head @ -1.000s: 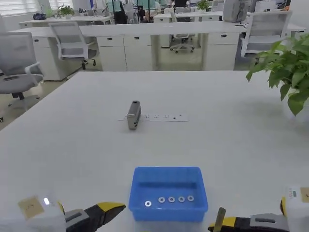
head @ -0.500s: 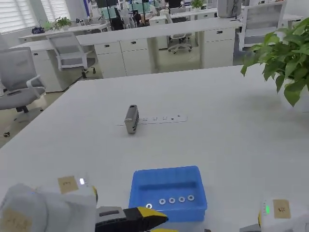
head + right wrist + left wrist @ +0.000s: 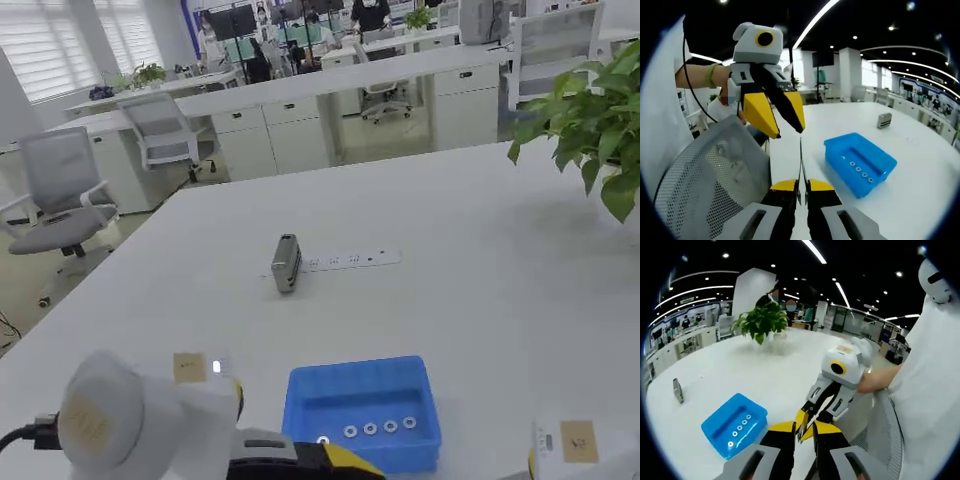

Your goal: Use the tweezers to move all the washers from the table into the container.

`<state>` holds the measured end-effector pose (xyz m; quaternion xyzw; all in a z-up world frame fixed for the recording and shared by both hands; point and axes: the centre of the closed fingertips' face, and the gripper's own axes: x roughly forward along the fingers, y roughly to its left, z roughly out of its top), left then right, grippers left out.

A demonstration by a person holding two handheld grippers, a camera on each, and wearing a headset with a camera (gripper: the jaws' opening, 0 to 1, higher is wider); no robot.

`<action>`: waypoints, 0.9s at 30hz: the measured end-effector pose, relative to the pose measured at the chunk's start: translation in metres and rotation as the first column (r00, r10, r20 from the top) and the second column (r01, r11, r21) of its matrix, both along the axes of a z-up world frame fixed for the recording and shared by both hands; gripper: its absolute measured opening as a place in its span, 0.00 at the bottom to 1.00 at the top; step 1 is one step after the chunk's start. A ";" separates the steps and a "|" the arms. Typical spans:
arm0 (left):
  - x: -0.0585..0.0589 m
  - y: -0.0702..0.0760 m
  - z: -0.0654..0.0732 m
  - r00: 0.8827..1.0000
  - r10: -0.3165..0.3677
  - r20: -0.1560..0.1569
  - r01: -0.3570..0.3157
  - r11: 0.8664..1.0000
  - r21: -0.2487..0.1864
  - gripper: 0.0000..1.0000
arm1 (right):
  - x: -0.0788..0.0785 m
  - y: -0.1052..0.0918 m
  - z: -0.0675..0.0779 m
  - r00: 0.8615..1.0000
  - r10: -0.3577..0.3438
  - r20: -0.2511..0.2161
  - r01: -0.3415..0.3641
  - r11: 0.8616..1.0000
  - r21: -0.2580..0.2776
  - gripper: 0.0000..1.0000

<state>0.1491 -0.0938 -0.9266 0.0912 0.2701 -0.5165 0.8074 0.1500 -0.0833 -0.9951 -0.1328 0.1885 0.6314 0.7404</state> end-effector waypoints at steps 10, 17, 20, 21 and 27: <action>-0.004 -0.007 -0.001 0.995 -0.092 0.041 0.087 0.992 0.093 0.09 | -0.010 0.005 -0.002 0.998 0.061 0.035 -0.060 0.998 -0.032 0.03; -0.008 -0.010 -0.005 0.984 -0.154 0.086 0.140 0.979 0.145 0.00 | -0.015 0.005 -0.007 0.994 0.095 0.047 -0.092 0.993 -0.068 0.03; -0.011 -0.011 -0.006 0.980 -0.177 0.093 0.161 0.974 0.161 0.00 | -0.015 0.004 -0.007 0.994 0.098 0.045 -0.095 0.993 -0.065 0.03; -0.012 -0.010 -0.007 0.978 -0.186 0.090 0.169 0.972 0.165 0.00 | -0.016 0.004 -0.008 0.994 0.100 0.040 -0.097 0.993 -0.066 0.03; -0.015 -0.004 -0.017 0.973 -0.220 0.062 0.201 0.952 0.230 0.00 | -0.014 0.000 -0.018 0.993 0.111 0.044 -0.105 0.987 -0.122 0.04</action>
